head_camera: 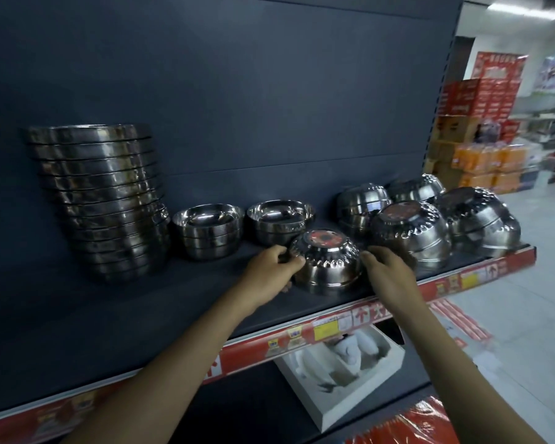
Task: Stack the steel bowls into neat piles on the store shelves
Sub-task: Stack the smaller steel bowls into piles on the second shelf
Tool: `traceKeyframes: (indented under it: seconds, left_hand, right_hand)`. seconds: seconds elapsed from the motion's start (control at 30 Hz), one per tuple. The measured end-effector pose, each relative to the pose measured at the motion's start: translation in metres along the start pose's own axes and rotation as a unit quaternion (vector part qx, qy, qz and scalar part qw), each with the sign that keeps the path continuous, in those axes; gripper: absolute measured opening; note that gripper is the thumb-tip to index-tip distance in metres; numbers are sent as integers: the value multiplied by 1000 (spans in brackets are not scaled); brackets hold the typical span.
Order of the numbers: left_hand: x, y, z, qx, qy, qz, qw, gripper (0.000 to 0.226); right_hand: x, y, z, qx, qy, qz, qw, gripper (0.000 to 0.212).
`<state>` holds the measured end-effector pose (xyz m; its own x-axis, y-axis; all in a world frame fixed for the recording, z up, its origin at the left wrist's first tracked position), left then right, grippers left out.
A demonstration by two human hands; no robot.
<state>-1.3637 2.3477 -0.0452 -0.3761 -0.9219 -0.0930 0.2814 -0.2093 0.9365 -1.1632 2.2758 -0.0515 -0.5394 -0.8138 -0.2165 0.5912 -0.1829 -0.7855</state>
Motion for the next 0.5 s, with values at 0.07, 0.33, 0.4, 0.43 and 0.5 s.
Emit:
traceKeyframes:
  seconds: [0.07, 0.33, 0.4, 0.43, 0.5]
  left_hand:
    - [-2, -2, -1, -13, 7, -4, 1000, 20]
    - [9, -3, 6, 0, 46, -45, 998, 11]
    - [16, -3, 14, 18, 63, -64, 996, 4]
    - [20, -3, 20, 33, 73, -74, 994, 9]
    - [30, -5, 34, 54, 93, -90, 990, 40]
  right_hand:
    - [1, -1, 0, 4, -11, 2, 1000, 32]
    - [23, -20, -8, -22, 13, 1, 1000, 24]
    - [31, -28, -13, -50, 24, 3, 998, 23]
    - [36, -32, -17, -71, 31, 6, 997, 23]
    - [46, -42, -25, -124, 57, 25, 990, 26]
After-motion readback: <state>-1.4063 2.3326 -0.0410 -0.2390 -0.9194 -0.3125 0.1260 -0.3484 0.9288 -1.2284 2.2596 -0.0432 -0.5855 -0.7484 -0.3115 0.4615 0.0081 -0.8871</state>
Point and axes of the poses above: each hand's wrist, its own x-axis away from the middle knuckle, its own z-axis out of the back of the hand, y = z × x, the point moved 3 cm from there along -x, towards the middle knuckle, and after that the axes turned 8 degrees about x, right-handed, at the moved point
